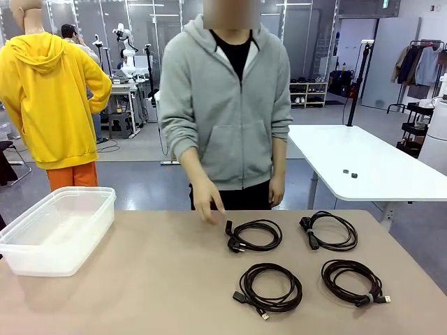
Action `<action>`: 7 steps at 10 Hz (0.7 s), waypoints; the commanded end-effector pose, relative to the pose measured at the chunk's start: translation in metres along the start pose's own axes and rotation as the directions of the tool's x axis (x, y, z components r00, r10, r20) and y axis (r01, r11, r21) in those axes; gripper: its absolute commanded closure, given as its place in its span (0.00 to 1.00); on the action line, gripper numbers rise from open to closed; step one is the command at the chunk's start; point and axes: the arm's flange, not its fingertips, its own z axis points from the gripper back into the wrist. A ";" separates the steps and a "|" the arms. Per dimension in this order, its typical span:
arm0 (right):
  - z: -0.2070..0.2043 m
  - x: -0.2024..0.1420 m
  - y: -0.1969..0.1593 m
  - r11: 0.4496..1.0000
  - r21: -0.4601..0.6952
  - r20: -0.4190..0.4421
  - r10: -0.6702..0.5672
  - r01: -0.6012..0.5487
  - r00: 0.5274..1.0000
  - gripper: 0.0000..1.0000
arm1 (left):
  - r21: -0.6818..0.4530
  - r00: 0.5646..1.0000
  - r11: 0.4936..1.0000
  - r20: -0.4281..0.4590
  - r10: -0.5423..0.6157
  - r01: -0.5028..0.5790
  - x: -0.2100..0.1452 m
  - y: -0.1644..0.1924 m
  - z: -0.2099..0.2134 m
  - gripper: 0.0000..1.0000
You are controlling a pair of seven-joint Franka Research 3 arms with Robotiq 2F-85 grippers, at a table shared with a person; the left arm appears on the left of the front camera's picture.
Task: Organize and store the cables.
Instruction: Place the Power Cable into the Organizing box.
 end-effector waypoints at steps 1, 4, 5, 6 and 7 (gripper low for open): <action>0.001 -0.002 -0.001 1.000 0.008 0.005 0.016 -0.016 1.000 0.00 | -0.005 1.000 1.000 0.005 -0.016 0.016 0.001 -0.002 0.002 0.00; 0.001 -0.002 -0.001 1.000 0.008 0.005 0.016 -0.016 1.000 0.00 | -0.005 1.000 1.000 0.005 -0.016 0.016 0.001 -0.002 0.002 0.00; 0.001 -0.002 -0.001 1.000 0.008 0.005 0.016 -0.016 1.000 0.00 | -0.005 1.000 1.000 0.005 -0.016 0.016 0.001 -0.002 0.002 0.00; 0.001 -0.002 -0.001 1.000 0.008 0.005 0.016 -0.016 1.000 0.00 | -0.005 1.000 1.000 0.005 -0.016 0.016 0.001 -0.002 0.002 0.00; 0.001 -0.002 -0.001 1.000 0.008 0.005 0.016 -0.016 1.000 0.00 | -0.005 1.000 1.000 0.005 -0.016 0.016 0.001 -0.002 0.002 0.00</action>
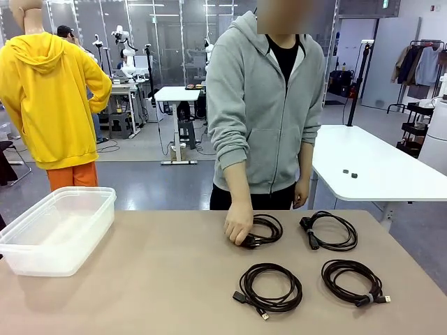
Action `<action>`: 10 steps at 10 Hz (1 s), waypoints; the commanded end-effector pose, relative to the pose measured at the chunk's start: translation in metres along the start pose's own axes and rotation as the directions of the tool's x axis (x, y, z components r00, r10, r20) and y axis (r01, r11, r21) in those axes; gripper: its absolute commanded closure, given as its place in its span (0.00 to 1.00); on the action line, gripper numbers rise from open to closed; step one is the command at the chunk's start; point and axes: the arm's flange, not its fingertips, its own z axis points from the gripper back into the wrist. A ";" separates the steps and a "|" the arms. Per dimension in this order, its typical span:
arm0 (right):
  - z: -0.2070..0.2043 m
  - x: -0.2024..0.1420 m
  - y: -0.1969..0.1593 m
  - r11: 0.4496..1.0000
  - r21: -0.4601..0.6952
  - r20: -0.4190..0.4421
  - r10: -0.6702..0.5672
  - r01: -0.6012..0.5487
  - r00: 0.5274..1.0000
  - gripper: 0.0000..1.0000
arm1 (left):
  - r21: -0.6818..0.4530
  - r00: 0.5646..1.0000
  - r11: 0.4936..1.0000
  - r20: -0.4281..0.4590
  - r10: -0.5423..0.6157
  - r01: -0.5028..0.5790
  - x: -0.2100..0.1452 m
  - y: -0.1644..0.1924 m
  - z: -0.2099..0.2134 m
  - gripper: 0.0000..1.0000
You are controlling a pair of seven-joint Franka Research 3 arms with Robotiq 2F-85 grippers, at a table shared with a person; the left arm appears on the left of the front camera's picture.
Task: Organize and store the cables.
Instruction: Place the Power Cable into the Organizing box.
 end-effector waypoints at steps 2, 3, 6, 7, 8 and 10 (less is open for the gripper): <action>0.001 -0.001 -0.001 1.000 0.007 0.003 0.016 -0.016 1.000 0.00 | -0.005 1.000 1.000 0.005 -0.016 0.016 0.001 -0.001 0.002 0.00; 0.001 -0.001 -0.001 1.000 0.007 0.003 0.016 -0.016 1.000 0.00 | -0.005 1.000 1.000 0.005 -0.016 0.016 0.001 -0.001 0.002 0.00; -0.010 0.019 -0.004 1.000 -0.001 -0.035 -0.008 0.008 0.999 0.00 | -0.005 1.000 1.000 0.005 -0.016 0.016 0.001 -0.001 0.002 0.00; -0.021 0.038 -0.008 1.000 0.002 -0.075 -0.006 0.007 0.997 0.00 | -0.005 1.000 1.000 0.005 -0.016 0.016 0.001 -0.001 0.002 0.00; -0.040 0.063 -0.012 1.000 0.001 -0.129 -0.012 0.012 0.992 0.00 | -0.005 1.000 1.000 0.005 -0.016 0.016 0.001 -0.001 0.002 0.00; -0.079 0.098 -0.018 1.000 0.008 -0.238 -0.024 0.027 0.971 0.00 | -0.005 1.000 1.000 0.005 -0.016 0.016 0.001 -0.001 0.002 0.00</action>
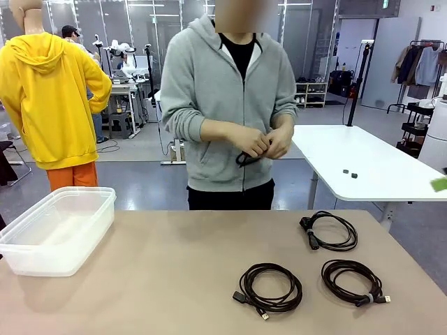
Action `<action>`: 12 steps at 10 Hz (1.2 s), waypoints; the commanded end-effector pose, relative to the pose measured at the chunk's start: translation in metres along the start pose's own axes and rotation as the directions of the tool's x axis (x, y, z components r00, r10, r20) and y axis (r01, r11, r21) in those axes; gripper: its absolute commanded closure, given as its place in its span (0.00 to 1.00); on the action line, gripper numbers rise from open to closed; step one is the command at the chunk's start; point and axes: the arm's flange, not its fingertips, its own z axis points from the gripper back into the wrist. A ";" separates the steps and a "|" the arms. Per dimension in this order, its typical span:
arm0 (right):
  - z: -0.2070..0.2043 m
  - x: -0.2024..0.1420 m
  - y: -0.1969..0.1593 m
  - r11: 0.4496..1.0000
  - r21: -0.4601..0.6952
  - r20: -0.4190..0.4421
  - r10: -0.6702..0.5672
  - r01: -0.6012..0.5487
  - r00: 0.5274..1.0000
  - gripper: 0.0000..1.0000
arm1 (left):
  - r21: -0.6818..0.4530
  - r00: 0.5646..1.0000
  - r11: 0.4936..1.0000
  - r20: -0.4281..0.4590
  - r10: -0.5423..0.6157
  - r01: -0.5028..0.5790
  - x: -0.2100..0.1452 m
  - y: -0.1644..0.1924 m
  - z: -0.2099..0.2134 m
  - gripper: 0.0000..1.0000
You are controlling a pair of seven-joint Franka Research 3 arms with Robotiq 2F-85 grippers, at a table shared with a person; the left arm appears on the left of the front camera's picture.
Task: Organize and store the cables.
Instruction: Place the Power Cable into the Organizing box.
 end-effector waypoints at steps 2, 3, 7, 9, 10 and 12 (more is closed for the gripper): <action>-0.060 0.061 -0.021 0.995 -0.058 -0.179 -0.087 0.078 0.980 0.00 | -0.006 1.000 1.000 0.005 -0.015 0.015 0.001 -0.001 0.002 0.00; -0.096 0.078 -0.025 0.987 -0.067 -0.217 -0.155 0.143 0.964 0.00 | -0.006 1.000 1.000 0.005 -0.015 0.015 0.001 -0.001 0.002 0.00; -0.199 0.101 -0.026 0.929 -0.249 -0.302 -0.344 0.275 0.889 0.00 | -0.006 1.000 1.000 0.005 -0.015 0.015 0.001 -0.001 0.002 0.00; -0.234 0.101 -0.032 0.900 -0.285 -0.323 -0.415 0.331 0.851 0.00 | -0.006 1.000 1.000 0.005 -0.015 0.015 0.001 -0.001 0.002 0.00; -0.239 0.100 -0.034 0.907 -0.267 -0.362 -0.409 0.327 0.838 0.00 | -0.006 1.000 1.000 0.005 -0.015 0.015 0.001 -0.001 0.002 0.00; -0.231 0.090 -0.029 0.923 -0.250 -0.312 -0.363 0.293 0.878 0.00 | -0.006 1.000 1.000 0.005 -0.015 0.015 0.001 -0.001 0.002 0.00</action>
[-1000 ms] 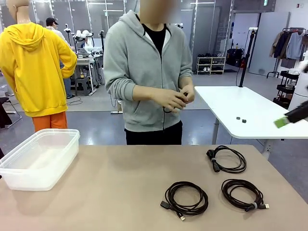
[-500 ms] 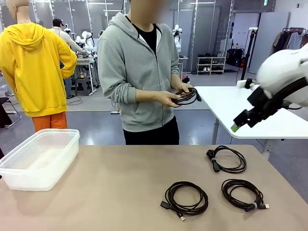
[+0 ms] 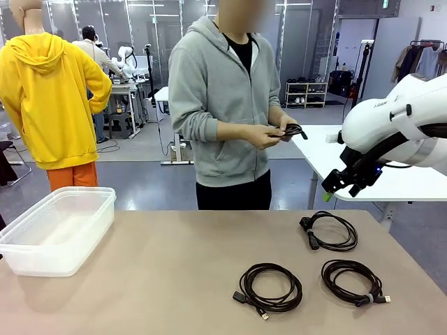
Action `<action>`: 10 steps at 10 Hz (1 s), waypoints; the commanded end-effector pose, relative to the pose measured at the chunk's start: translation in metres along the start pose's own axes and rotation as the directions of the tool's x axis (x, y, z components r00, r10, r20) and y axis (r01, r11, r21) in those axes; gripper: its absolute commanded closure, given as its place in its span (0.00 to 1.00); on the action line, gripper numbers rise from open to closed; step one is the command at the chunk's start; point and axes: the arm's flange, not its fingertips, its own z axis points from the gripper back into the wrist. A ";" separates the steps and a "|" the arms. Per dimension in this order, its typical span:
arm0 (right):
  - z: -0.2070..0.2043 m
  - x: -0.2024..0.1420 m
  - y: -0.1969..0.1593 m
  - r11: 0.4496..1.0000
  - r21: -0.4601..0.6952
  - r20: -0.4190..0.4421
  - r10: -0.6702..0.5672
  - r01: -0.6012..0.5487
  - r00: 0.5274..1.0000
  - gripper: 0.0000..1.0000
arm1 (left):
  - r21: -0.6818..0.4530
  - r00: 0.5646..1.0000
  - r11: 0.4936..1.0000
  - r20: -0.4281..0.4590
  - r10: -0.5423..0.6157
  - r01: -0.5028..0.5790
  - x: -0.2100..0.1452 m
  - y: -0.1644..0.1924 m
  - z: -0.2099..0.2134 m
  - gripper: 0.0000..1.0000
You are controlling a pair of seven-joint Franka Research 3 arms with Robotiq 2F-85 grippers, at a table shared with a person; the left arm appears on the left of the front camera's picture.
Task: Organize and store the cables.
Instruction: Place the Power Cable into the Organizing box.
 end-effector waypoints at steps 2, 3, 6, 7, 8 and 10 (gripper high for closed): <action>0.008 -0.005 -0.001 1.000 0.004 0.025 0.016 -0.016 1.000 0.00 | -0.008 1.000 1.000 0.006 -0.013 0.013 0.000 -0.001 0.001 0.00; 0.008 -0.005 -0.001 1.000 0.004 0.025 0.016 -0.016 1.000 0.00 | -0.008 1.000 1.000 0.006 -0.013 0.013 0.000 -0.001 0.001 0.00; 0.010 0.001 0.000 1.000 -0.004 0.017 0.003 -0.003 1.000 0.00 | -0.008 1.000 1.000 0.006 -0.013 0.013 0.000 -0.001 0.001 0.00; -0.014 0.014 0.004 0.998 -0.022 -0.037 -0.058 0.058 0.998 0.00 | -0.008 1.000 1.000 0.006 -0.013 0.013 0.000 -0.001 0.001 0.00; -0.033 0.028 0.002 0.994 -0.029 -0.084 -0.110 0.107 0.990 0.00 | -0.008 1.000 1.000 0.006 -0.013 0.013 0.000 -0.001 0.001 0.00; -0.059 0.041 0.003 0.991 -0.079 -0.164 -0.124 0.112 0.979 0.00 | -0.008 1.000 1.000 0.006 -0.013 0.013 0.000 -0.001 0.001 0.00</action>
